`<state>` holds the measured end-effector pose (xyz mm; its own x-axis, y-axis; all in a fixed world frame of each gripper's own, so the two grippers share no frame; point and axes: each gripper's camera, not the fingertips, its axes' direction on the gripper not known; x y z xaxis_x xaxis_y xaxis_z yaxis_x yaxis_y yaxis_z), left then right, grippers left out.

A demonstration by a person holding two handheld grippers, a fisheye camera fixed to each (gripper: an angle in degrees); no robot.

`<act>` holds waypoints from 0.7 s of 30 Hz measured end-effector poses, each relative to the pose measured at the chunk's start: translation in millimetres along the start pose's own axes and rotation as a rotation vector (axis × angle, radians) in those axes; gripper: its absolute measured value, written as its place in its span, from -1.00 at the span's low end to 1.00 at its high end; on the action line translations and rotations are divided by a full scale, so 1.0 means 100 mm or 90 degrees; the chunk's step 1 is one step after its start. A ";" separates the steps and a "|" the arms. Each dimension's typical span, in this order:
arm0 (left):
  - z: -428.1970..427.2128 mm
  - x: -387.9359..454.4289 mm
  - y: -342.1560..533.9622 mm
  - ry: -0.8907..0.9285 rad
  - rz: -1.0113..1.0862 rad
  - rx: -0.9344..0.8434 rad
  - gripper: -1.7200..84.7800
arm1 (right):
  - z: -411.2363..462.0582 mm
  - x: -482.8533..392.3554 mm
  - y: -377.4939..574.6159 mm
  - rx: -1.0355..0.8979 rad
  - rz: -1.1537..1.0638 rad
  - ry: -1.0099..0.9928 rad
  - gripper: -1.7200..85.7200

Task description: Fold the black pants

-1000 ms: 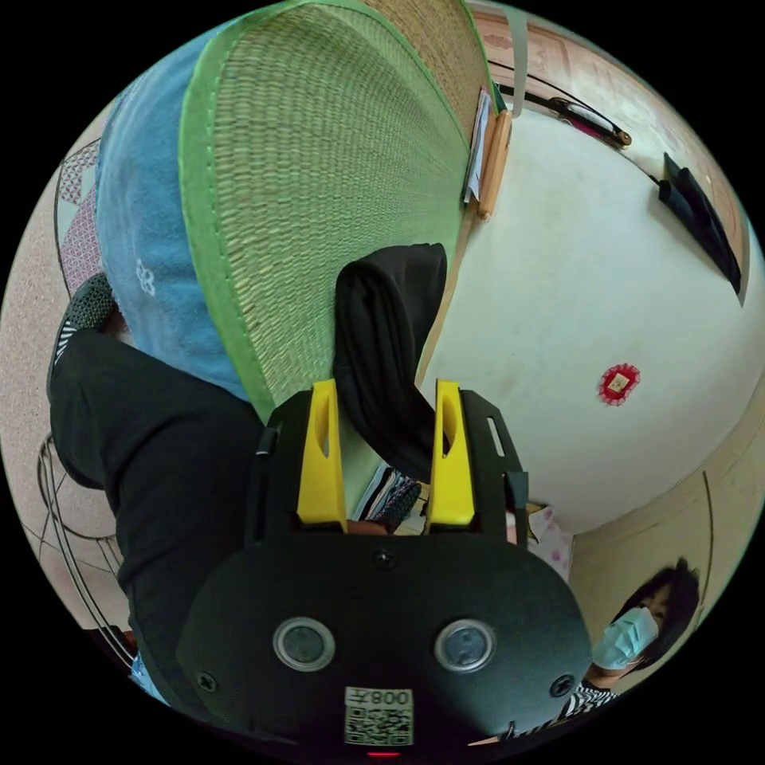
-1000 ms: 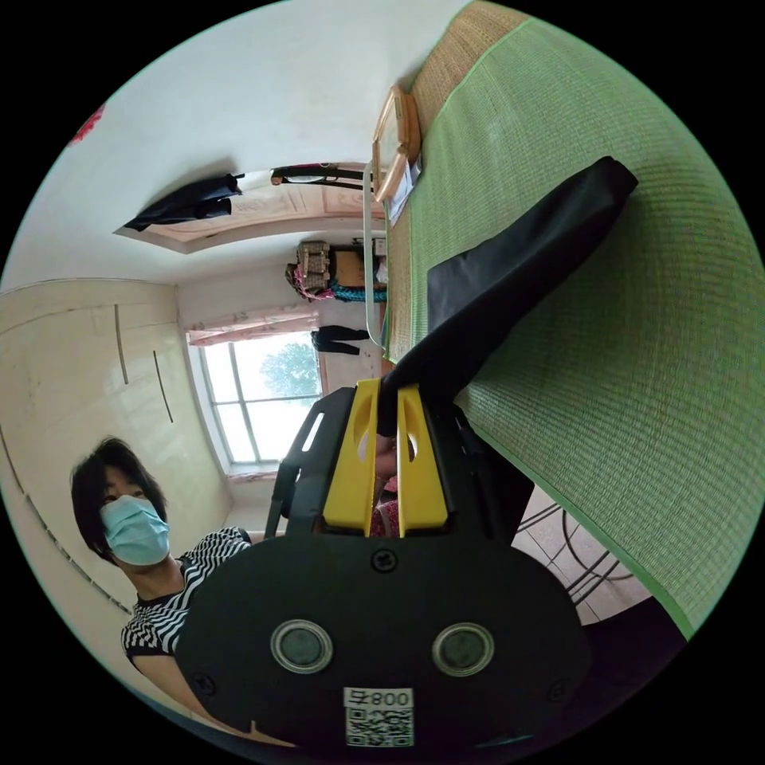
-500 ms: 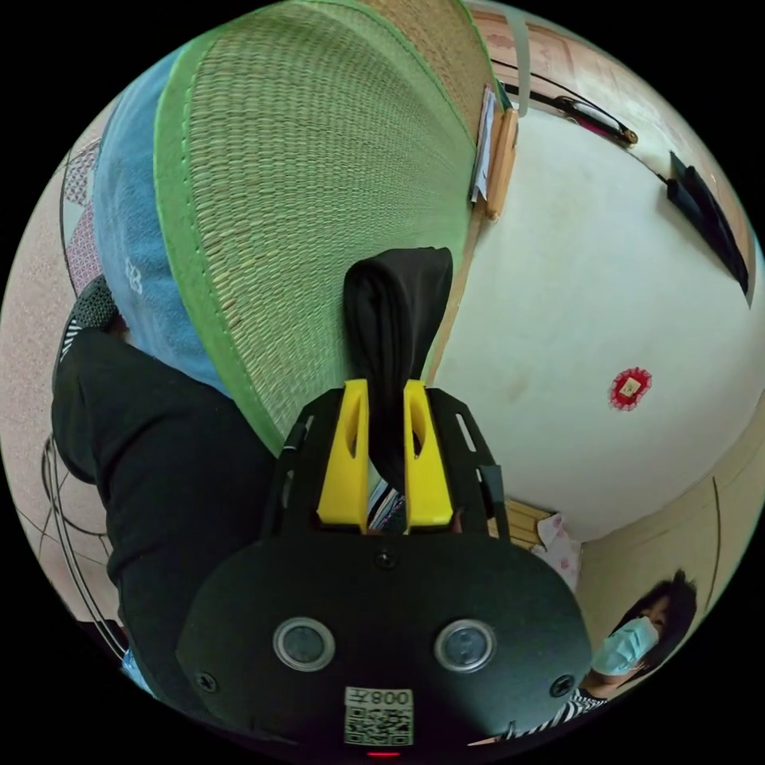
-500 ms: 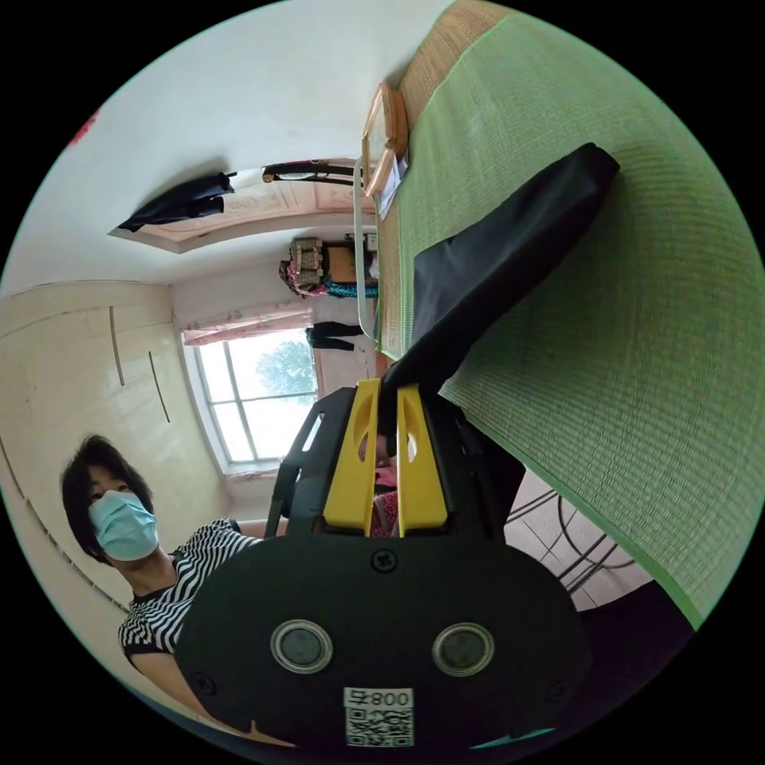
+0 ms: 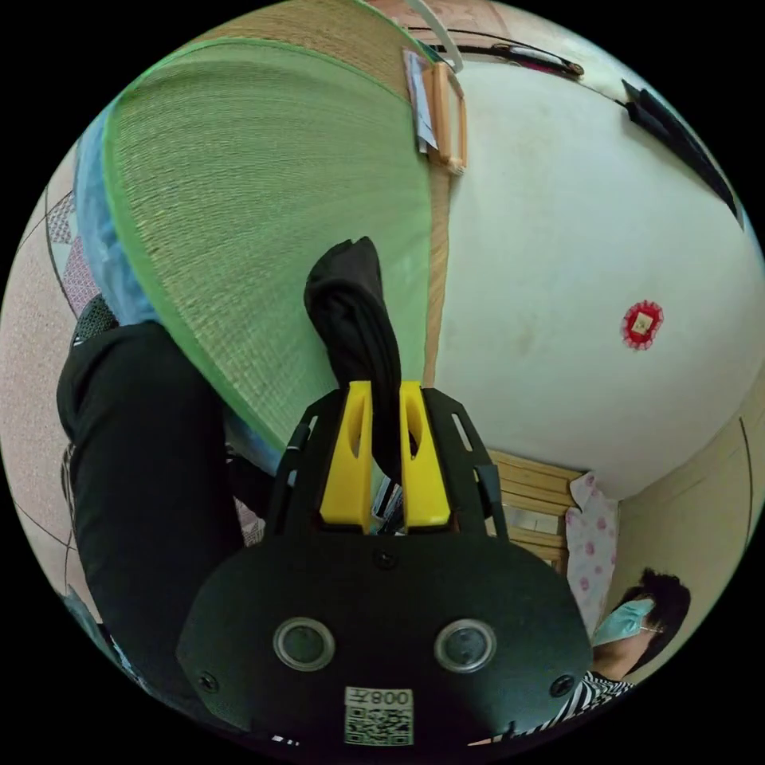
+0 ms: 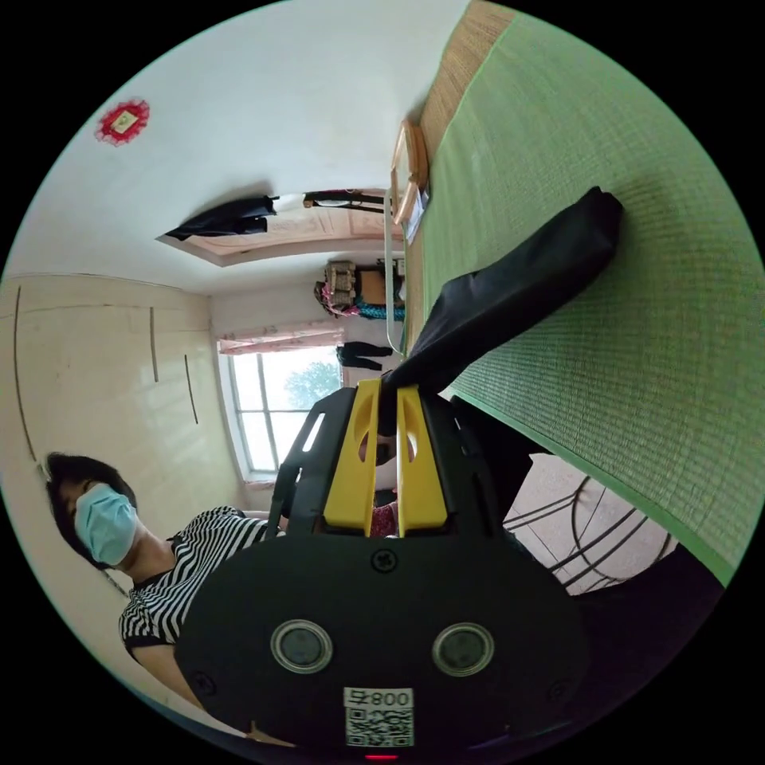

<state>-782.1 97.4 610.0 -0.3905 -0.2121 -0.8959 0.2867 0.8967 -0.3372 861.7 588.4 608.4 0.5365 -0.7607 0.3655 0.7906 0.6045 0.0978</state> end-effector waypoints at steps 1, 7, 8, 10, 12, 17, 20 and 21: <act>0.24 -0.07 -0.03 -0.001 0.019 -0.008 -0.82 | -0.09 -0.07 0.07 0.015 -0.012 -0.002 -0.94; 1.78 -0.40 -0.14 0.018 0.105 -0.071 -0.83 | -0.81 -0.61 0.38 0.106 -0.091 0.013 -0.94; 2.15 -0.43 -0.14 0.026 0.127 -0.091 -0.83 | -0.91 -0.69 0.42 0.117 -0.102 0.016 -0.94; 2.75 -0.46 -0.11 0.051 0.160 -0.124 -0.83 | -1.35 -1.06 0.60 0.164 -0.152 0.034 -0.94; 3.36 -0.45 -0.03 0.082 0.201 -0.157 -0.83 | -1.71 -1.39 0.79 0.204 -0.197 0.056 -0.94; 5.30 -0.30 0.48 0.194 0.347 -0.276 -0.83 | -2.73 -2.27 1.61 0.343 -0.309 0.134 -0.94; 6.39 -0.38 0.94 0.234 0.435 -0.364 -0.83 | -3.30 -2.59 2.31 0.444 -0.358 0.165 -0.94; 6.61 -0.43 1.03 0.237 0.450 -0.384 -0.82 | -3.48 -2.64 2.59 0.483 -0.368 0.174 -0.93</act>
<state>-157.5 -57.8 422.0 -0.5804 0.4882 -0.6517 0.1069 0.8391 0.5334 1027.9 863.5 214.7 0.2524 -0.9571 -0.1422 0.6049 0.0413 0.7952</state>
